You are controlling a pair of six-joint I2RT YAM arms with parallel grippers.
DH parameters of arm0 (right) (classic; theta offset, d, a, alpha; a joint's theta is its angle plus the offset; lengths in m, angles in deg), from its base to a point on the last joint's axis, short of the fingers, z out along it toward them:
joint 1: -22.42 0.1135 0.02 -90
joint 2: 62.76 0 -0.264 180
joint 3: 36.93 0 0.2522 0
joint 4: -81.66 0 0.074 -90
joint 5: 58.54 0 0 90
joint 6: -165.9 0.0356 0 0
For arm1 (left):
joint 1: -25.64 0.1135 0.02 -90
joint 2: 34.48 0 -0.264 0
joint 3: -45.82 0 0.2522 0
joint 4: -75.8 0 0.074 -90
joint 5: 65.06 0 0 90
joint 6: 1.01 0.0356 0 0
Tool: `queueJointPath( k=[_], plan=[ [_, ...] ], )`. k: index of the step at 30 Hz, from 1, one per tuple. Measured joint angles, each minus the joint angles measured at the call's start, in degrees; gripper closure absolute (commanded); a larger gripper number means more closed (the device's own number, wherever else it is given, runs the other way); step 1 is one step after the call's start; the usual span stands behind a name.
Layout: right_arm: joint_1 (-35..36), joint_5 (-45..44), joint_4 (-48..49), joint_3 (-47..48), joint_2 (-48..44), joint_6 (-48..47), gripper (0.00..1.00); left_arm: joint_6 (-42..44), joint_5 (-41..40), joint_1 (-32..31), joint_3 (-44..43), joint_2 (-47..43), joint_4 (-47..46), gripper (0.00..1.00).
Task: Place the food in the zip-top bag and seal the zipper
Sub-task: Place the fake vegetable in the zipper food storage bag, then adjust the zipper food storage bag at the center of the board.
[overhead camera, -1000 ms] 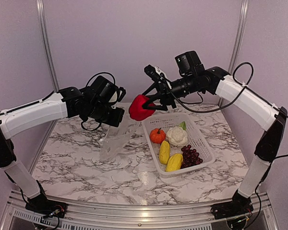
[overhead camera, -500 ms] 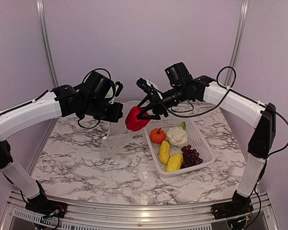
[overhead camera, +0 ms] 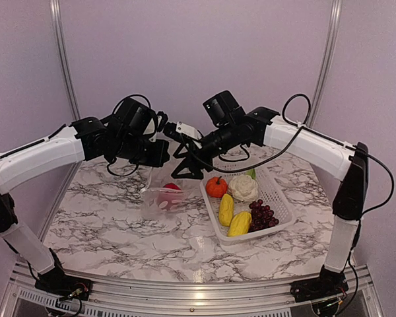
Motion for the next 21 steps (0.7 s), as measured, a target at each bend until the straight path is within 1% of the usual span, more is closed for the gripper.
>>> queueJointPath(
  k=[3, 6, 8, 12, 16, 17, 18, 19, 20, 21],
  plan=[
    [0.02, 0.72, -2.62, -0.2, -1.68, -4.17, 0.25, 0.04, 0.42, 0.59, 0.55, 0.0, 0.2, 1.0],
    [0.04, 1.79, -5.73, -1.68, -5.79, -10.29, 0.32, 0.26, 1.07, 1.11, 0.72, 0.0, 0.39, 1.0],
    [0.24, 1.66, -7.48, -2.4, -8.63, -13.94, 0.35, 0.66, 1.66, 1.22, 0.72, 0.0, 0.48, 1.0],
    [1.77, -1.27, -9.49, -2.4, -10.82, -19.61, 0.33, 1.57, 2.73, 1.22, 0.48, 0.0, 1.16, 1.0],
    [4.61, -6.69, -9.64, -3.39, -9.33, -22.82, 0.33, 2.45, 3.74, 1.22, -0.22, 0.02, 2.16, 1.0],
    [5.22, -7.8, -9.66, -3.65, -8.81, -23.37, 0.34, 2.64, 4.02, 1.22, -0.5, 0.02, 2.47, 1.0],
    [5.95, -9.14, -9.6, -3.91, -8.07, -24.04, 0.37, 2.8, 4.39, 1.22, -0.7, 0.02, 2.67, 1.0],
    [6.67, -10.56, -9.53, -4.11, -7.21, -24.61, 0.42, 2.89, 4.7, 1.22, -0.96, 0.02, 2.93, 0.99],
    [6.91, -12.33, -9.49, -4.24, -6.14, -25.22, 0.48, 2.99, 5.05, 1.22, -1.2, 0.02, 3.19, 0.98],
    [7.78, -13.11, -9.42, -4.24, -5.49, -25.83, 0.59, 3.1, 5.29, 1.22, -1.38, 0.02, 3.37, 0.95]
  ],
)
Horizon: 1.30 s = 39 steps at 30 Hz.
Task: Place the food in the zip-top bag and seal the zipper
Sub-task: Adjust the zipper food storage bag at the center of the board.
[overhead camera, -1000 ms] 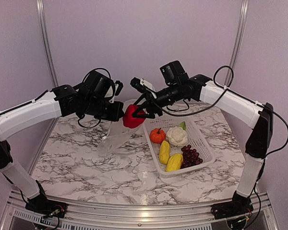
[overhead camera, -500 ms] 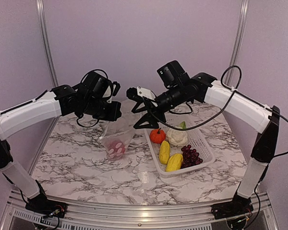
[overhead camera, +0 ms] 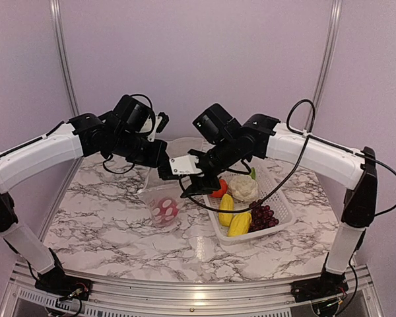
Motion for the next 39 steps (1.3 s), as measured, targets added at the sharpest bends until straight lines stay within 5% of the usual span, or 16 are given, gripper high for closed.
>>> queueJointPath(
  k=[2, 4, 24, 28, 33, 39],
  plan=[
    [0.7, -2.12, 0.17, 0.0, 1.49, -0.9, 0.77, 0.39, 0.42, 0.0, -0.24, 0.02, 0.46, 0.86],
    [1.03, -3.78, 0.33, 0.0, 2.62, -1.27, 0.86, 1.16, 0.63, 0.0, -0.85, 0.39, 1.33, 0.77],
    [1.16, -5.31, 1.64, -0.31, 2.51, -2.8, 0.88, 2.32, -4.26, 0.0, -4.04, 0.74, 8.02, 0.88],
    [1.16, -4.46, 1.44, -0.31, 2.51, -2.73, 0.82, 2.49, -5.14, 0.0, -4.79, 0.72, 8.35, 0.94],
    [1.16, -3.43, 1.33, -0.31, 2.36, -1.09, 0.56, 2.78, -5.11, 0.0, -4.85, 0.74, 8.5, 1.0],
    [-1.11, 0.33, -0.76, 1.05, -1.07, 2.21, 0.45, 2.56, -3.82, 0.68, -7.91, 2.32, 9.05, 1.0]
  ],
)
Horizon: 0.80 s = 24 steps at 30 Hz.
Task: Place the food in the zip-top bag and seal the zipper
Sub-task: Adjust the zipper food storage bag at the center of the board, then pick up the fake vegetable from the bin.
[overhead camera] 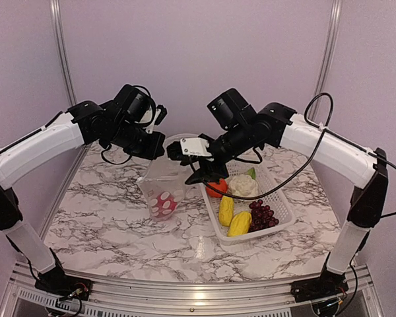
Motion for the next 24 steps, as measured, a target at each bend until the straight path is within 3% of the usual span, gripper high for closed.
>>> queueJointPath(
  k=[6, 9, 14, 20, 22, 24],
  plan=[
    [-15.34, 7.76, 0.2, 1.57, -6.49, 4.13, 0.44, -2.67, 2.19, 0.81, -3.41, 2.14, -0.24, 1.0],
    [-21.7, 7.98, 2.23, -3.34, -9.03, 6.45, 0.43, -3.3, 2.67, 0.83, -2.75, 2.25, -0.52, 1.0],
    [-24.0, 3.93, 5.97, -14.14, -7.8, 10.16, 0.46, -3.3, 2.67, 0.83, 2.73, 1.77, -4.17, 1.0],
    [-24.22, -0.37, 6.32, -18.23, -2.91, 11.69, 0.51, -3.26, 2.6, 0.83, 3.39, 1.55, -6.05, 1.0],
    [-24.26, -0.59, 6.67, -18.18, -1.95, 13.14, 0.49, -3.23, 2.34, 0.83, 3.39, 1.49, -6.19, 1.0],
    [-24.26, -0.76, 7.28, -18.18, -0.5, 14.71, 0.39, -3.23, 2.25, 0.83, 3.39, 1.46, -6.19, 1.0]
  ],
)
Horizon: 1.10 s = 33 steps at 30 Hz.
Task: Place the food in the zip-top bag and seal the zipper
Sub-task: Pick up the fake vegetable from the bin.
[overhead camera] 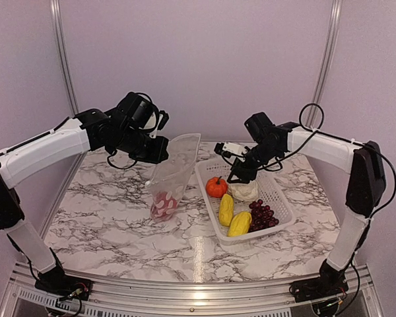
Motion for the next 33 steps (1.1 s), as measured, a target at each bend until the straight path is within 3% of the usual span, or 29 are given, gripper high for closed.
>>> queueJointPath(
  k=[4, 8, 14, 27, 30, 33],
  plan=[
    [0.0, -0.85, 2.43, 0.11, 4.46, 2.4, 0.16, -0.02, -0.04, 0.0, 0.02, 0.0, 0.0, 1.0],
    [0.0, -1.68, 4.63, 0.76, 9.42, 4.15, 0.02, -0.04, -0.26, 0.0, 0.02, 0.0, 0.0, 1.0],
    [0.0, -1.51, 6.56, 3.39, 14.67, 5.55, 0.02, 0.0, -0.04, 0.0, 0.13, -0.02, -0.02, 1.0],
    [0.26, 0.87, 12.87, 3.48, 16.52, 7.41, 0.07, -0.48, 0.46, 0.0, 2.36, -1.88, -1.33, 1.0],
    [0.52, 1.01, 13.7, 3.45, 17.94, 7.78, 0.11, -0.94, 0.46, 0.0, 2.36, -1.88, -1.38, 1.0],
    [0.76, 0.96, 13.73, 3.39, 18.69, 7.74, 0.26, -1.16, 0.46, 0.0, 2.38, -1.88, -1.46, 1.0]
  ],
)
